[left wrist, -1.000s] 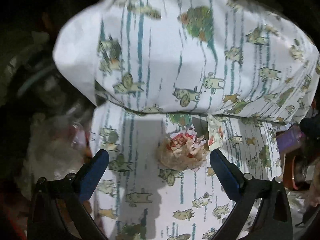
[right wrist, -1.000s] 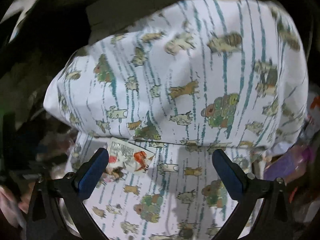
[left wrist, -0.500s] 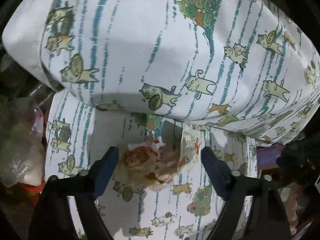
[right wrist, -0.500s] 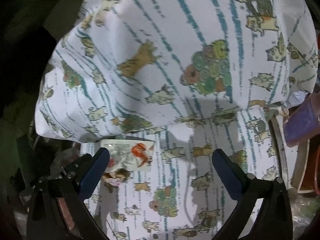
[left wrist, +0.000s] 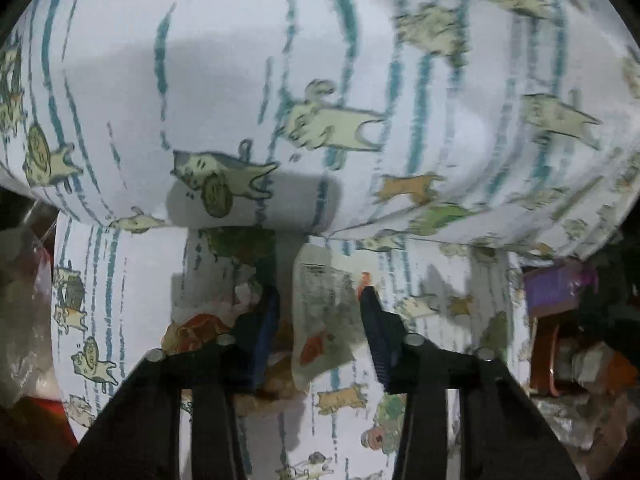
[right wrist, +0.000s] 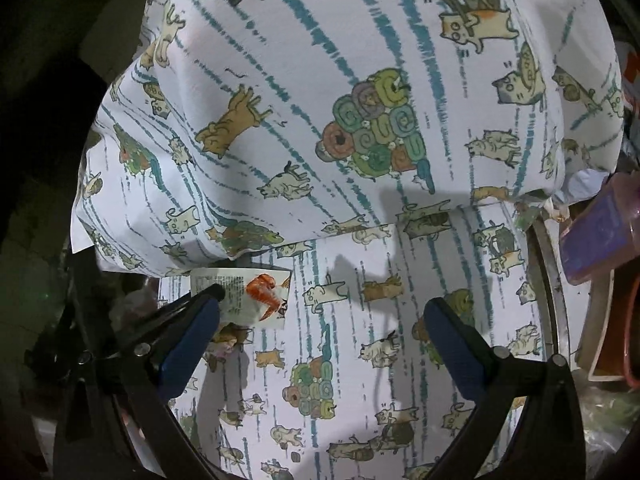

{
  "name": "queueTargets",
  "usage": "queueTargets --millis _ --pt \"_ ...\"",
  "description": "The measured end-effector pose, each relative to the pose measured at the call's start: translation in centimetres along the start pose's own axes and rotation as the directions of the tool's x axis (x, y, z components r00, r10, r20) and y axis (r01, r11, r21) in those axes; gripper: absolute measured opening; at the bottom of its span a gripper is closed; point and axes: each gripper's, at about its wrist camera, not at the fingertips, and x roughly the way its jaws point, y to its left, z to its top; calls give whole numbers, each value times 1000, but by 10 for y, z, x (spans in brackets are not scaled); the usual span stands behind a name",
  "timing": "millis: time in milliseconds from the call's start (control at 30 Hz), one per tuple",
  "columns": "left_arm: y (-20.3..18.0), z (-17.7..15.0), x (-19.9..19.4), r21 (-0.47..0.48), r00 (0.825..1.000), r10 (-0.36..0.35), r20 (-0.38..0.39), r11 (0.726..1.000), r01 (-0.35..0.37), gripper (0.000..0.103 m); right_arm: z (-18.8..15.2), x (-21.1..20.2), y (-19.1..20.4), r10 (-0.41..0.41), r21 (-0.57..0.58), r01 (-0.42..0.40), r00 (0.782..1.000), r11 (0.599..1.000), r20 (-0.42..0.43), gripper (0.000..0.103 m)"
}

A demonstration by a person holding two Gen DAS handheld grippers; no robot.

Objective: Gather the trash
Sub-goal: 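Grasp the crumpled red-and-white paper wrapper with the right tool while the left tool closes beside it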

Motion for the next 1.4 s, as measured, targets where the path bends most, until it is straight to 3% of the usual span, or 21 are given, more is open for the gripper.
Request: queueTargets --millis 67,200,367,533,633,800,900,1033,1200,1400 --pt "1 -2 -1 -28 1000 9 21 1000 -9 21 1 -2 0 -19 -13 19 1000 1000 11 102" --pt "-8 -5 -32 1 994 -70 82 998 70 5 6 -6 -3 -26 -4 26 999 1000 27 102" --pt "-10 -11 -85 33 979 -94 181 995 89 4 6 -1 4 -8 7 7 1000 1000 17 102" --pt "16 -15 -136 4 953 -54 297 998 56 4 -4 14 30 -28 -55 28 1000 998 1 102" --pt "37 -16 -155 -27 941 -61 332 997 74 4 -12 28 48 -26 -96 24 999 995 -24 102" --pt "70 -21 -156 -74 953 -22 304 996 47 4 -27 54 81 -38 -164 29 998 986 -57 101" --pt "88 -25 -143 -113 969 -54 243 990 83 4 -33 72 97 -47 -177 33 996 984 -75 100" --pt "99 -29 -132 -112 975 -9 223 993 34 4 -42 101 118 -33 -195 10 993 981 -114 96" --pt "112 -32 -119 -137 985 14 171 991 10 4 -56 140 127 5 -151 -35 981 988 -193 88" --pt "122 -31 -118 -165 986 18 163 986 9 4 -63 161 124 71 -50 -84 974 995 -214 85"
